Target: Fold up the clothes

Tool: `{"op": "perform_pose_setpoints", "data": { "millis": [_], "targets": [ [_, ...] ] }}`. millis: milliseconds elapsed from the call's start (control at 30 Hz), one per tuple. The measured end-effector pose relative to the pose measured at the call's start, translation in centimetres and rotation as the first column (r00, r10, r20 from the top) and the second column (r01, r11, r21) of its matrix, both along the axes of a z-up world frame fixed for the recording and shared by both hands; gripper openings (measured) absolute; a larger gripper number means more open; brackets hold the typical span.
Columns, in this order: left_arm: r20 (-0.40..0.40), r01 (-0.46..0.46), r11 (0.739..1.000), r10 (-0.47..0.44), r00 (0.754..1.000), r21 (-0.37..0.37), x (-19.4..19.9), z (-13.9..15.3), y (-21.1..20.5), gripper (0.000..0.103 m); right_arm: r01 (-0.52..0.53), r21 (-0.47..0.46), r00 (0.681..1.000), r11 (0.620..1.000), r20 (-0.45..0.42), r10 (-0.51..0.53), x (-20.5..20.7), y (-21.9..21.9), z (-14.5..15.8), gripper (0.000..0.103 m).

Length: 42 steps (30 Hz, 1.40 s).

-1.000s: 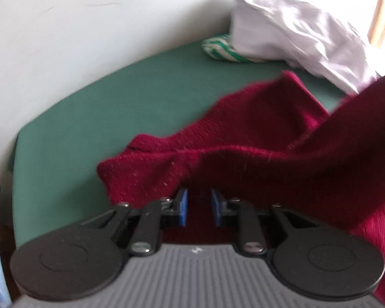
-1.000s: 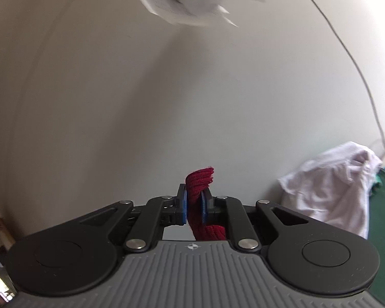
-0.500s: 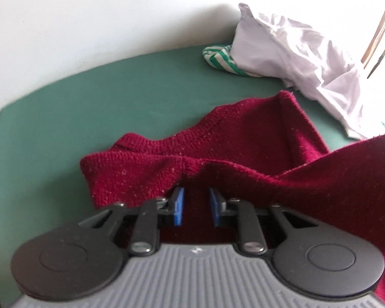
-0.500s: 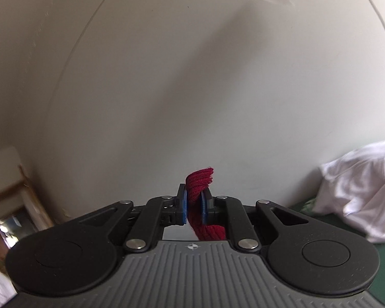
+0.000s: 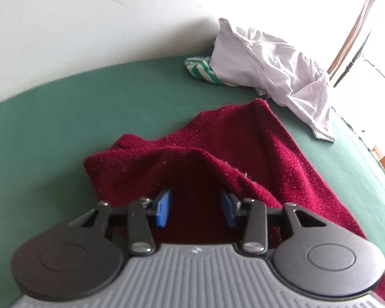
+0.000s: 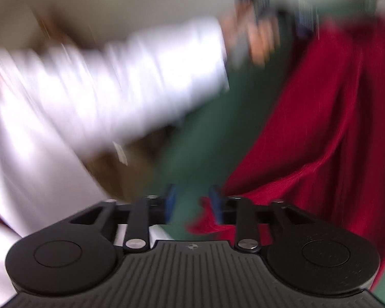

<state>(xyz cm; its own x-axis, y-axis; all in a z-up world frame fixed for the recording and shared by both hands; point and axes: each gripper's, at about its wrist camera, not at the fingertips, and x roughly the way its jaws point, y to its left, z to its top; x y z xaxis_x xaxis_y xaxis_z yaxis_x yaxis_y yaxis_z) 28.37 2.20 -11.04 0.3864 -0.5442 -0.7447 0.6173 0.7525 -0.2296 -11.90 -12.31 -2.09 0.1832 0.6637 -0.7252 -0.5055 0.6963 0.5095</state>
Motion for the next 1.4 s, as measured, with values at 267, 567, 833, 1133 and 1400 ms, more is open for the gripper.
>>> {"op": "perform_pose_setpoints", "data": {
  "millis": [267,567,833,1133,1400],
  "targets": [
    [0.044,0.015,0.998,-0.012,0.999,-0.066,-1.5,2.2,2.7,0.067,0.288,0.015,0.932,0.957,0.225,-0.284,2.6,0.3,0.6,0.062],
    [-0.055,0.036,0.992,-0.043,0.998,-0.123,-2.6,2.2,1.8,0.078,0.497,0.034,0.846,0.867,0.2,-0.494,12.3,0.9,-5.7,0.042],
    [-0.14,-0.023,0.997,0.013,0.99,-0.073,-0.5,0.2,-1.5,0.019,0.46,0.034,0.873,0.887,0.161,-0.459,10.7,0.6,-6.8,0.0],
    [-0.053,-0.025,0.997,0.021,0.998,-0.071,-1.4,0.3,2.0,0.0,0.378,-0.061,0.923,0.924,0.096,-0.372,4.2,-1.4,-7.1,0.04],
    [-0.065,-0.039,0.999,0.036,0.997,-0.038,-1.6,-0.4,1.1,0.0,0.482,-0.067,0.875,0.874,0.081,-0.477,2.6,-2.3,-6.0,0.045]
  ]
}}
